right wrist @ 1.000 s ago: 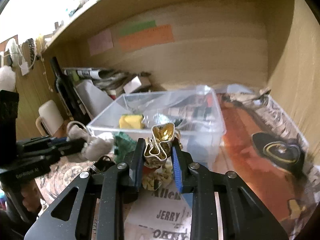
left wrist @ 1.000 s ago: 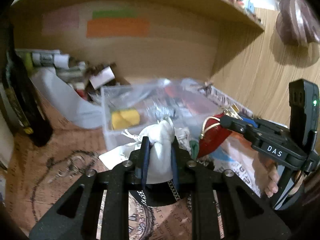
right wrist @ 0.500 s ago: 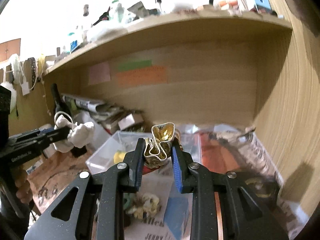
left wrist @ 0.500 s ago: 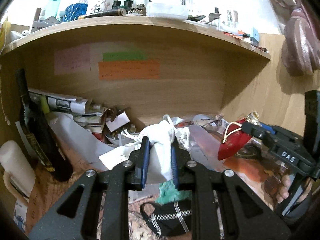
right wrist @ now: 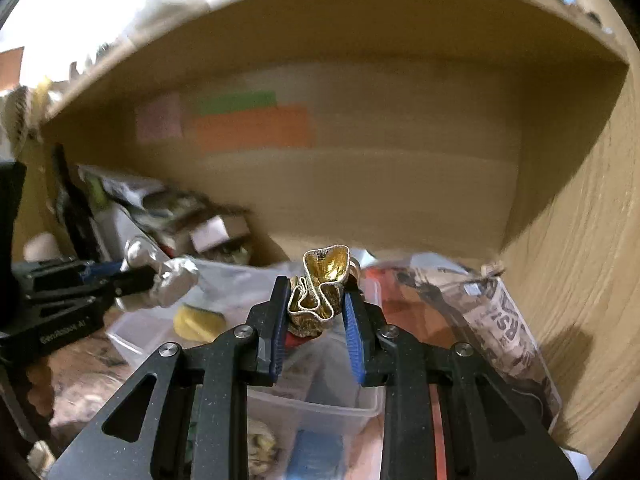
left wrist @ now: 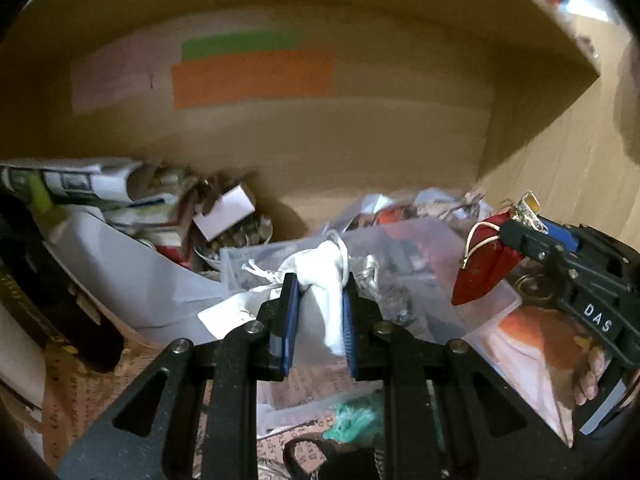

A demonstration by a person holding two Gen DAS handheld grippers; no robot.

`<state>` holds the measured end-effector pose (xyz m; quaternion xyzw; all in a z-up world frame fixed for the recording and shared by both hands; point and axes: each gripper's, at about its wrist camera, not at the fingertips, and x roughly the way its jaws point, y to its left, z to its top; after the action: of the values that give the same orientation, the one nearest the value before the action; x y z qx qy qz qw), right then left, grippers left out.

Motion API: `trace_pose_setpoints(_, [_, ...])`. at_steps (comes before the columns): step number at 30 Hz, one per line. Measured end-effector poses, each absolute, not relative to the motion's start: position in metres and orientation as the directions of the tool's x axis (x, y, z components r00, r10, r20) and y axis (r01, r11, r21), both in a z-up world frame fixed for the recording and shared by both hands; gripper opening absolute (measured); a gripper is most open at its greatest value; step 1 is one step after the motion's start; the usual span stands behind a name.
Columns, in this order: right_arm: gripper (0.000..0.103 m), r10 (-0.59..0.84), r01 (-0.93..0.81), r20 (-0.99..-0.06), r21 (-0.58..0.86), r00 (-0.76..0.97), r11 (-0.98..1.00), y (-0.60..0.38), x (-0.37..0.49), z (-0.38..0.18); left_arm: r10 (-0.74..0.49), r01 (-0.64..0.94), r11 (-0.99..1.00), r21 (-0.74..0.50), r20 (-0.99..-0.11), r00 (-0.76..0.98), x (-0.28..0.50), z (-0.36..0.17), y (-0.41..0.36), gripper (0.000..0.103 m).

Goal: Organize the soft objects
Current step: 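Release the white pouch into the box with the left tool while the right tool releases the gold scrunchie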

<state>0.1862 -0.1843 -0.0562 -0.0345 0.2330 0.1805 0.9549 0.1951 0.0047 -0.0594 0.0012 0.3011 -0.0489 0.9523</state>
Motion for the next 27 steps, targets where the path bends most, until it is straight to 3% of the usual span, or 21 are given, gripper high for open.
trace_pose_setpoints(8, [0.023,0.313,-0.361,-0.581,0.036,0.751,0.932,-0.179,0.216,-0.091,-0.113,0.122,0.992,-0.033,-0.663,0.740,0.230,-0.088,-0.005,0.020])
trace_pose_setpoints(15, [0.027,0.312,-0.371,-0.630,0.041,0.711,0.928,-0.175,0.226,-0.104,-0.112,0.144,0.990,-0.010,-0.681,0.723,0.240,-0.099,-0.014,0.021])
trace_pose_setpoints(18, [0.029,0.308,-0.376,-0.626,0.026,0.716,0.926,-0.172,0.224,-0.103,-0.121,0.151,0.988,-0.017,-0.689,0.715,0.239,-0.099,-0.015,0.032])
trace_pose_setpoints(22, [0.046,0.308,-0.384,-0.625,0.014,0.717,0.923,-0.170,0.221,-0.100,-0.130,0.159,0.987,-0.021,-0.679,0.722,0.231,-0.094,-0.014,0.050])
trace_pose_setpoints(26, [0.053,0.311,-0.387,-0.618,0.012,0.722,0.922,-0.170,0.218,-0.095,-0.128,0.165,0.986,-0.005,-0.651,0.748,0.216,-0.084,-0.015,0.062])
trace_pose_setpoints(27, [0.065,0.310,-0.383,-0.613,0.013,0.727,0.924,-0.170,0.216,-0.093,-0.128,0.164,0.986,-0.003,-0.641,0.757,0.211,-0.080,-0.014,0.064])
